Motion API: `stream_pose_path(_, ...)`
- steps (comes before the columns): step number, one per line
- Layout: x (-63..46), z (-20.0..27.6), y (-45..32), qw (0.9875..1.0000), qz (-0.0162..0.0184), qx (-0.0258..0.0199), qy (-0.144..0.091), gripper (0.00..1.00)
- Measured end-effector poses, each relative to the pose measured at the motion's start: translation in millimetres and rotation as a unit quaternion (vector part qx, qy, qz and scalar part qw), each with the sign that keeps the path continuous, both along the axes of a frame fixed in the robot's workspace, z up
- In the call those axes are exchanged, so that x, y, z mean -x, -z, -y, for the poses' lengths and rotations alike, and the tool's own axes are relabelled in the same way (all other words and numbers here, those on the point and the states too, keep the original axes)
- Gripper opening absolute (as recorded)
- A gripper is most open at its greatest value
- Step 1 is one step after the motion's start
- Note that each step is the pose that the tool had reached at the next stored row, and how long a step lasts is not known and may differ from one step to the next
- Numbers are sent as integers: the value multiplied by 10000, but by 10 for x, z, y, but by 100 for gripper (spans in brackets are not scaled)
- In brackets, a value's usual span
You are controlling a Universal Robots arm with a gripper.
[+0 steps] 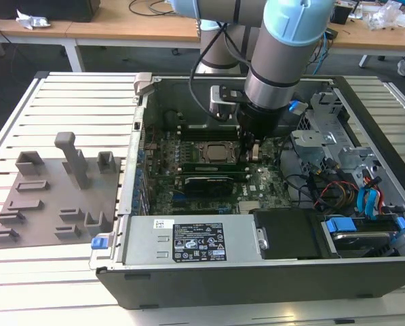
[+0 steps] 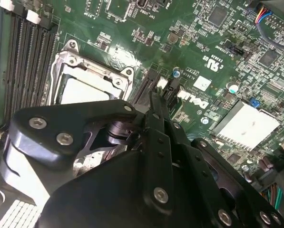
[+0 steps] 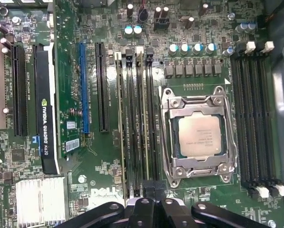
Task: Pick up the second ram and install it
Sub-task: 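Press down the second ram until it locks into place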
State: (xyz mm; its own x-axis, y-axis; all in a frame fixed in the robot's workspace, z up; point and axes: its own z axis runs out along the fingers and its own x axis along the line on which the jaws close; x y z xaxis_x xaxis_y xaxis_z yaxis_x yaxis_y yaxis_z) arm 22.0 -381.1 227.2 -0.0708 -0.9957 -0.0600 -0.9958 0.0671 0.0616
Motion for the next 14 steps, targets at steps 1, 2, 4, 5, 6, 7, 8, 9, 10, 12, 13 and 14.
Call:
stream_pose_path(1, 0, 1, 15, 10000, 0, -2, 0, 11)
stream_pose_path(2, 0, -1, -4, 10000, 2, -14, 0, 11)
stream_pose_path(4, 48, -4, -77, 10000, 24, -17, 0, 11)
stream_pose_path(5, 91, -3, -77, 10000, 34, -18, 0, 11)
stream_pose_path(6, 130, -3, -77, 10000, 40, -19, 0, 11)
stream_pose_path(7, 211, -3, -78, 10000, 45, -17, 0, 11)
stream_pose_path(8, 287, -3, -78, 10000, 50, -16, 0, 11)
stream_pose_path(9, 335, -3, -78, 10000, 53, -16, 1, 11)
stream_pose_path(10, 447, -4, -77, 10000, 59, -18, 1, 11)
stream_pose_path(12, 648, -1, -77, 10000, 70, -17, 0, 11)
stream_pose_path(13, 687, 4, -78, 10000, 73, -17, 1, 11)
stream_pose_path(14, 752, 16, -77, 10000, 82, -17, 0, 11)
